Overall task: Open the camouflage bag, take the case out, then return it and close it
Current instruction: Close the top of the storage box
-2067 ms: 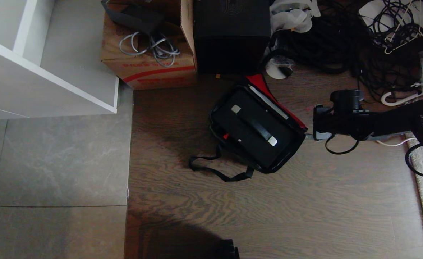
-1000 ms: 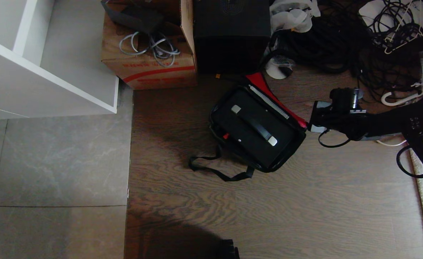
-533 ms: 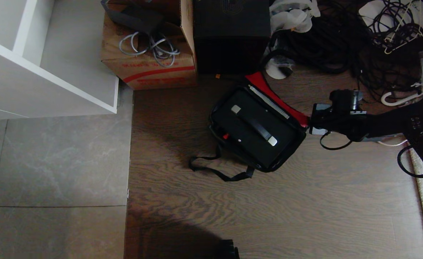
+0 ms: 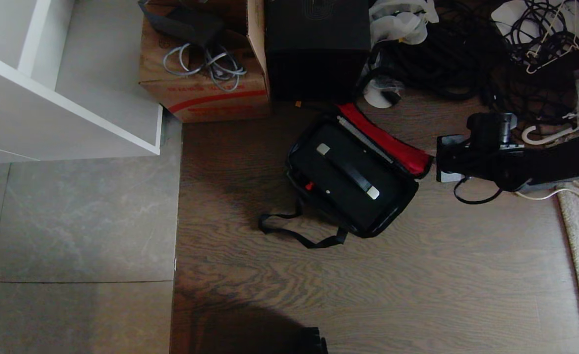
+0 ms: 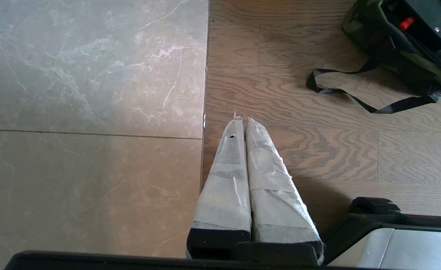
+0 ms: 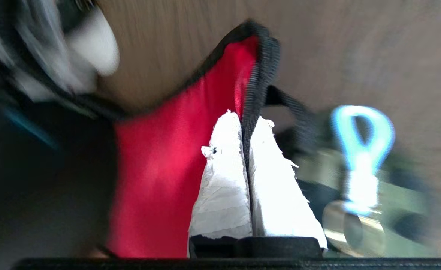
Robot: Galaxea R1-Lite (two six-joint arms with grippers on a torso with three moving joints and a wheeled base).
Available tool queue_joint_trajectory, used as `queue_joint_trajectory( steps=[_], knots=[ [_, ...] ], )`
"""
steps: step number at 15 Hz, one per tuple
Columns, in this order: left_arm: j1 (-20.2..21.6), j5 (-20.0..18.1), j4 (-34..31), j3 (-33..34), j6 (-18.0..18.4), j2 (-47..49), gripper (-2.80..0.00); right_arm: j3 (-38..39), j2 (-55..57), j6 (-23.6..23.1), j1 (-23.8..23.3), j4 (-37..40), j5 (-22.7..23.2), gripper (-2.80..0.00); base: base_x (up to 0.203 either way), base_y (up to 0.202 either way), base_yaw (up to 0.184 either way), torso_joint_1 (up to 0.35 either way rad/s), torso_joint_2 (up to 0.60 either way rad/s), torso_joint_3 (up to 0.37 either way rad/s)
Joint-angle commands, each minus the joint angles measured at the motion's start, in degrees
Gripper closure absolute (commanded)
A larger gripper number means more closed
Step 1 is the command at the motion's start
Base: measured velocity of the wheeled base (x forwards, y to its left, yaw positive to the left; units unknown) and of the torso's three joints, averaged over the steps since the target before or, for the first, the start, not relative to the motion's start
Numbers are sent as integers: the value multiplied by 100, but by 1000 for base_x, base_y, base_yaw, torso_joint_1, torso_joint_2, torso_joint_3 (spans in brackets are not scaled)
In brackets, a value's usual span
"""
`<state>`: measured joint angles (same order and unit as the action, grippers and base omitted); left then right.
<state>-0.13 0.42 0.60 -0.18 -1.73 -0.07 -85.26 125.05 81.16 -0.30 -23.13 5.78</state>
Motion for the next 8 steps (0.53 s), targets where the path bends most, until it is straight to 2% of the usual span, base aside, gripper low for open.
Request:
queue_joint_trajectory(
  steps=[1,3,6,8],
  knots=[
    [-4,2,2,1,-3,3,0,895,-692,-1054,242,-17,4,0,0,0,0,0,0,0],
    [-4,2,2,1,-3,-1,0,1709,-1115,-1835,600,-172,-41,0,0,0,0,0,0,0],
    [-4,2,2,1,-3,7,0,2513,-1700,-2250,1099,-1051,-151,0,0,0,0,0,0,0],
    [-4,2,2,1,-3,7,0,2663,-1861,-2719,1174,-1370,-169,0,0,0,0,0,0,0]
  ],
)
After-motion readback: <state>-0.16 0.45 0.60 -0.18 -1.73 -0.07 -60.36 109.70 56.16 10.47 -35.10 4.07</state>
